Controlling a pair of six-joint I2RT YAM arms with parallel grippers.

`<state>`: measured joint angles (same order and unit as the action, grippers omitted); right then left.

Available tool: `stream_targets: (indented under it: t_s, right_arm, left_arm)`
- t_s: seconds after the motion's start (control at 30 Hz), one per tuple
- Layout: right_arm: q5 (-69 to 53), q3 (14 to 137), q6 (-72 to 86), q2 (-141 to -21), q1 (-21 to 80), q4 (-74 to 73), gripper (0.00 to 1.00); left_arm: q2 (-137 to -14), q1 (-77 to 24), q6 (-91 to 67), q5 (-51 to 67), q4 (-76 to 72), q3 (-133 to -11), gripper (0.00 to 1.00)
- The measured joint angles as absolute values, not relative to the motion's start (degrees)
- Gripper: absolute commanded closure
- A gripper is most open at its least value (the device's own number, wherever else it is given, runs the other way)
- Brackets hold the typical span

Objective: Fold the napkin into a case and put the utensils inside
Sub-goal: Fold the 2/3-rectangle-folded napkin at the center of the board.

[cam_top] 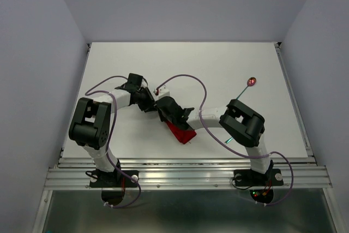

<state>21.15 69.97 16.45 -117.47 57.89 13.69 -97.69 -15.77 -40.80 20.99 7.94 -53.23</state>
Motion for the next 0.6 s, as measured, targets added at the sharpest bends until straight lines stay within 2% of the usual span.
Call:
stream_targets:
  t_s: [0.07,0.17,0.5,0.6]
  right_arm:
    - [20.6,69.49,17.15,-117.05,57.89,13.74,0.99]
    - [19.51,68.34,18.28,-116.01,57.84,13.65,0.99]
    - [14.37,63.11,23.4,-111.0,57.71,13.69,0.99]
    - [12.6,62.54,24.93,-110.5,57.19,13.67,0.95]
  left_arm:
    - [-97.34,-15.77,-40.29,20.86,8.16,-53.23,0.5]
    - [-96.12,-15.77,-39.46,20.6,8.84,-53.23,0.41]
    - [-91.61,-15.77,-37.3,20.12,9.63,-52.86,0.42]
    - [-90.83,-15.77,-37.08,20.12,9.17,-51.22,0.43]
